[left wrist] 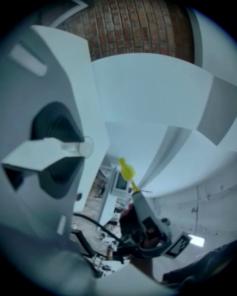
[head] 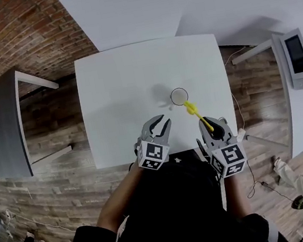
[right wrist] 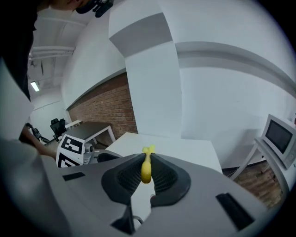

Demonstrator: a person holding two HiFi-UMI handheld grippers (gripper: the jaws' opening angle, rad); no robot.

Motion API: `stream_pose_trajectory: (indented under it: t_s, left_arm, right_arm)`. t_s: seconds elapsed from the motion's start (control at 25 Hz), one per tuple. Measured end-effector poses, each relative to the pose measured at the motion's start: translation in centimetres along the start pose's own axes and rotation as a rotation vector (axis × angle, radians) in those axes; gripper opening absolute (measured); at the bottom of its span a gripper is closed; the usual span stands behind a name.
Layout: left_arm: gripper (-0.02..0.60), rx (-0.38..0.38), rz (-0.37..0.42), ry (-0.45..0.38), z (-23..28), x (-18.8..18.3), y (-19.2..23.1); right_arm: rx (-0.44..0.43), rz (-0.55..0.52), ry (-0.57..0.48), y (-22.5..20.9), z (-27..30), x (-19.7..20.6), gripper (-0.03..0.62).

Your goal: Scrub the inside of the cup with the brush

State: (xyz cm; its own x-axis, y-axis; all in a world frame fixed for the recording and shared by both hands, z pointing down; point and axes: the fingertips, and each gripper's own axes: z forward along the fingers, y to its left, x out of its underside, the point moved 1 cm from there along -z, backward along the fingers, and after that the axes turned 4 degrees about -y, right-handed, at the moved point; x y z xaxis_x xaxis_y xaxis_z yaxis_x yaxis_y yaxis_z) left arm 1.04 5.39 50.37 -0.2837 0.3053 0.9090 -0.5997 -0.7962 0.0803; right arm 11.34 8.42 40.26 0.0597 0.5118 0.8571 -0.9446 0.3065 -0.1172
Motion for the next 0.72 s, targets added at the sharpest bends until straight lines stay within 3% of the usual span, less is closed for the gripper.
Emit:
stream_pose_trajectory:
  t_s: [0.6,0.68,0.72]
  left_arm:
    - [0.124,0.031,-0.007,0.239,9.5,5.8,-0.6]
    - [0.111,0.032,-0.005,0.247,10.0,5.9,-0.5]
    - [0.07,0.034,-0.006,0.245,10.2,5.8,-0.4]
  right_arm:
    - [-0.188,-0.102,0.289,-4.2,6.3,4.9,0.029]
    - [-0.207,-0.115,0.314,-4.3,7.1,5.4,0.029]
    - [-0.213,-0.128,0.328,-4.3,7.5,5.7,0.029]
